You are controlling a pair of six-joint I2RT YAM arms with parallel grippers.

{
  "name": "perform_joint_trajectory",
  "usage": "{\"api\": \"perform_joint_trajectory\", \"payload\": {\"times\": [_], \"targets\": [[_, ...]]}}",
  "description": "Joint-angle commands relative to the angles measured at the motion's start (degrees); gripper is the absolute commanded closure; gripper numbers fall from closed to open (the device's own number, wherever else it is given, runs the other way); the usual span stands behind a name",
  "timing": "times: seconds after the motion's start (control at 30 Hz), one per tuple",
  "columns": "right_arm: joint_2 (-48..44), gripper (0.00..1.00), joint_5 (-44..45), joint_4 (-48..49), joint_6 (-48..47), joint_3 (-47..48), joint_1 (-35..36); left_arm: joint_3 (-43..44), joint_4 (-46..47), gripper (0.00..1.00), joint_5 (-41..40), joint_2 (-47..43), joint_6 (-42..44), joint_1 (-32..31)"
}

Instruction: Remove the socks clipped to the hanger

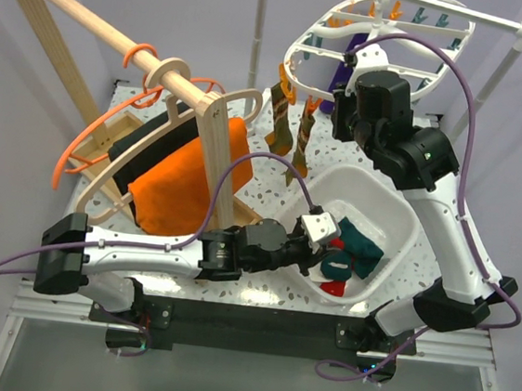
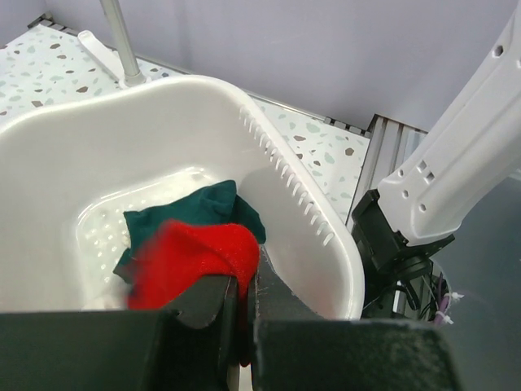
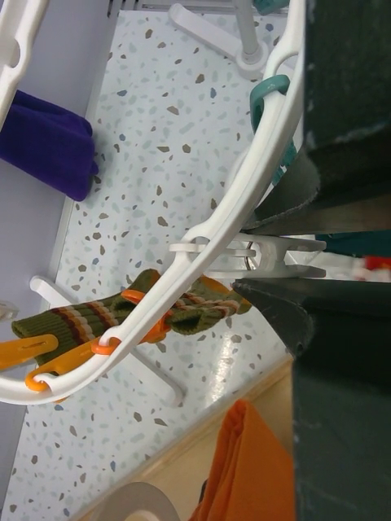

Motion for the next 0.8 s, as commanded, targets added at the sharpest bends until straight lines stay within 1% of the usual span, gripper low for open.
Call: {"api": "perform_joint_trajectory", "payload": {"times": [0.0, 0.13, 0.2, 0.3, 0.4, 0.43, 0.5, 0.53, 0.6, 0.63, 0.67, 0.77], "targets": [[-0.70, 1.00, 2.54, 1.65, -1.00, 0.57, -0.14, 2.39, 1.01, 1.00, 0.71, 0.70, -0.37, -0.05], [-2.71, 1.00, 1.92, 1.91, 0.05, -1.44, -0.14, 4.06, -0.39, 1.00, 1.32, 2.46, -0.46, 0.04], [-4.65, 1.00, 1.92, 2.44, 0.32, -3.38, -0.14, 5.55, -1.88, 0.97, 1.50, 4.04, -0.63, 0.04], [-6.93, 1.00, 2.45, 2.79, 0.58, -5.58, -0.23, 6.87, -3.21, 0.90, 1.41, 5.71, -0.89, 0.04], [-8.69, 1.00, 2.98, 2.88, 0.58, -7.42, -0.23, 7.66, -4.00, 0.76, 0.88, 6.77, -1.07, 0.04], [-9.13, 1.00, 2.98, 2.70, 0.67, -7.69, -0.49, 7.84, -4.26, 0.61, 0.71, 7.12, -1.25, 0.04], [-9.92, 1.00, 2.63, 2.26, 1.02, -8.13, -0.76, 8.19, -4.70, 0.51, 0.53, 7.47, -1.51, 0.04], [-10.36, 1.00, 2.28, 2.26, 1.20, -8.48, -1.10, 8.19, -4.79, 0.41, 0.36, 7.47, -1.51, 0.04], [-11.24, 1.00, -0.70, 3.05, 1.72, -9.71, -2.42, 7.93, -4.88, 0.36, -0.26, 7.21, -2.03, 0.13], [-11.33, 1.00, -2.45, 3.31, 1.99, -9.97, -3.21, 7.75, -4.88, 0.30, -0.61, 6.69, -2.04, 0.21], [-11.25, 1.00, -6.65, 3.32, 2.25, -10.24, -5.13, 7.58, -4.88, 0.28, -1.31, 6.42, -2.13, 0.30], [-11.33, 1.00, -12.03, 4.19, 3.39, -10.67, -8.39, 6.70, -4.35, 0.24, -2.63, 4.75, -2.39, 0.92]]}}
